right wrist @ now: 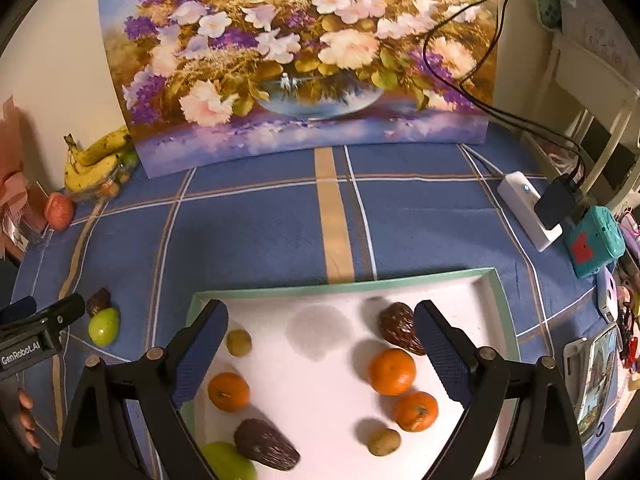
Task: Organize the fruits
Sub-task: 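Withdraw both open tools from the tray toward the green mango and brown avocado, then close the right tool around the green mango, then close the left tool on the dark brown avocado while the right tool holds the mango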
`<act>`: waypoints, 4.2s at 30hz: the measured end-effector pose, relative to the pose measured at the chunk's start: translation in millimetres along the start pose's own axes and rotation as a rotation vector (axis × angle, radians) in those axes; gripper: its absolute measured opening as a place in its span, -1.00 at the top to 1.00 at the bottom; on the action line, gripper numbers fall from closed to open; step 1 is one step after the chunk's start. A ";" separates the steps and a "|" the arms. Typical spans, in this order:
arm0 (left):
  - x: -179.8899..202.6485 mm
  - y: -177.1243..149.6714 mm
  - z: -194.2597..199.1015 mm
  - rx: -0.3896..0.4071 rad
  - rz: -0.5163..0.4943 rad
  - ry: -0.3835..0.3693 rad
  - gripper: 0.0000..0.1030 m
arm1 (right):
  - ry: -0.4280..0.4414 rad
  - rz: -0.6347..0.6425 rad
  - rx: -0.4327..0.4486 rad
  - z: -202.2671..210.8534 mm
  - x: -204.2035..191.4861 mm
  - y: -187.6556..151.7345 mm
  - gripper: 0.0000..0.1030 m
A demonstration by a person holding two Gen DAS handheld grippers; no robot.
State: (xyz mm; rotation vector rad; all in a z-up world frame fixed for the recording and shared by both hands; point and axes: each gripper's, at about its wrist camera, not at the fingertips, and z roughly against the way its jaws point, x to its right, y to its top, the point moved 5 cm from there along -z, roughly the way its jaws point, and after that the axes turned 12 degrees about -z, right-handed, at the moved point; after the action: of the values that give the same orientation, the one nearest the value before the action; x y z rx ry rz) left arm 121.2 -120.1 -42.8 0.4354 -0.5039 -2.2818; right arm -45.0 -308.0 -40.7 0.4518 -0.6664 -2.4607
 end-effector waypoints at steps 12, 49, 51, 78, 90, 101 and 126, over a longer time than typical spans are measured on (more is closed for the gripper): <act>-72.0 -3.6 14.6 0.059 0.080 0.098 -1.00 | 0.040 0.040 0.001 -2.9 -39.6 -8.1 -0.83; -148.3 -34.0 -39.6 -0.066 0.207 0.014 -1.00 | 0.244 0.286 -0.159 -37.1 -184.0 -62.1 -0.83; -152.8 -35.3 -44.1 -0.073 0.216 0.024 -1.00 | 0.240 0.311 -0.173 -44.7 -188.1 -68.6 -0.83; -155.7 -32.5 -71.3 -0.086 0.247 -0.012 -1.00 | 0.258 0.522 -0.187 -81.8 -238.3 -112.9 -0.21; -143.6 -28.3 -73.1 -0.087 0.272 -0.077 -1.00 | 0.270 0.518 -0.195 -77.8 -235.1 -109.6 -0.04; -103.9 -15.7 -76.5 -0.067 0.233 -0.147 -0.96 | 0.220 0.421 -0.184 -70.1 -196.1 -76.3 0.15; -61.5 -21.0 -104.1 -0.101 0.282 -0.296 0.29 | 0.292 0.392 -0.174 -77.2 -180.6 -65.4 0.16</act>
State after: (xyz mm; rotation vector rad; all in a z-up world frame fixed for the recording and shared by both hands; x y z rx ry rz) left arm 196.3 -84.9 -133.3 -0.0262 -0.5544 -2.0927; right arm 105.5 -183.0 -108.6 0.5412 -0.3729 -2.0107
